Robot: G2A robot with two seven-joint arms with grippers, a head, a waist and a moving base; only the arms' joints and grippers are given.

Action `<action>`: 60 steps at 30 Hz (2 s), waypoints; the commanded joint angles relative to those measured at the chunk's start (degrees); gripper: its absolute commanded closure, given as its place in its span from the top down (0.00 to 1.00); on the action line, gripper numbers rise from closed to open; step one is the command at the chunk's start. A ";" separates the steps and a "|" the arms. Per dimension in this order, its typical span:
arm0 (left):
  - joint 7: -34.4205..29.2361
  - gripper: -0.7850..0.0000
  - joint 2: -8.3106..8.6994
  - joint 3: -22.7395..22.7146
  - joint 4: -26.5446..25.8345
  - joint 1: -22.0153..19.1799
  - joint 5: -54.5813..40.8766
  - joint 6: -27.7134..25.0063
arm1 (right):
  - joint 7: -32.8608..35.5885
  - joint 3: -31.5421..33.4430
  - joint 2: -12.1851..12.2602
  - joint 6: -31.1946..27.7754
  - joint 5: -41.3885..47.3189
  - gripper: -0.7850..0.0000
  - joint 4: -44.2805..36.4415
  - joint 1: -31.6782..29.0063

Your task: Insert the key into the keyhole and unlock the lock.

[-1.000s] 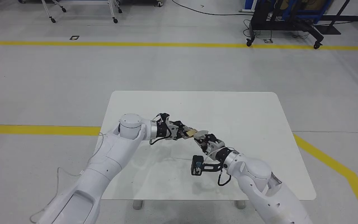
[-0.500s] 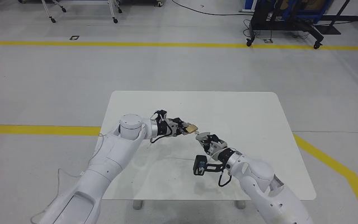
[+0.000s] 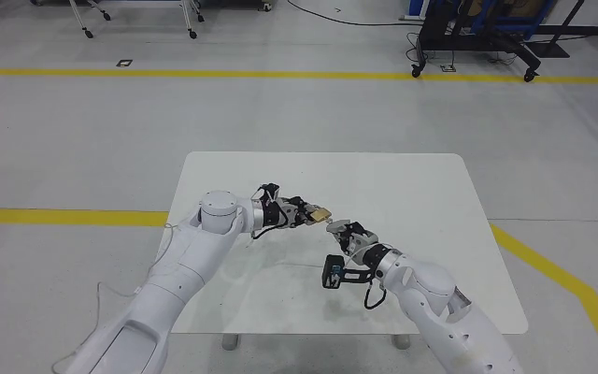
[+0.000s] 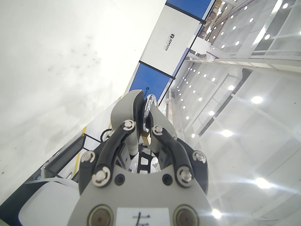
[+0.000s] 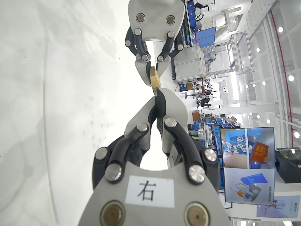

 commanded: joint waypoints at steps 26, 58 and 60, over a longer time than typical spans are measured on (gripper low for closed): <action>4.47 0.00 1.00 -3.81 -6.65 4.73 4.06 -12.82 | -20.38 5.26 1.57 -18.38 16.45 0.00 6.94 4.22; 1.74 0.00 1.54 -3.14 -8.71 5.49 12.10 -17.51 | -16.06 3.07 2.17 -23.18 24.83 0.00 12.83 9.40; 3.16 0.00 1.52 -3.49 -8.97 5.82 11.91 -18.14 | -17.14 3.28 2.38 -22.82 24.50 0.00 12.24 8.86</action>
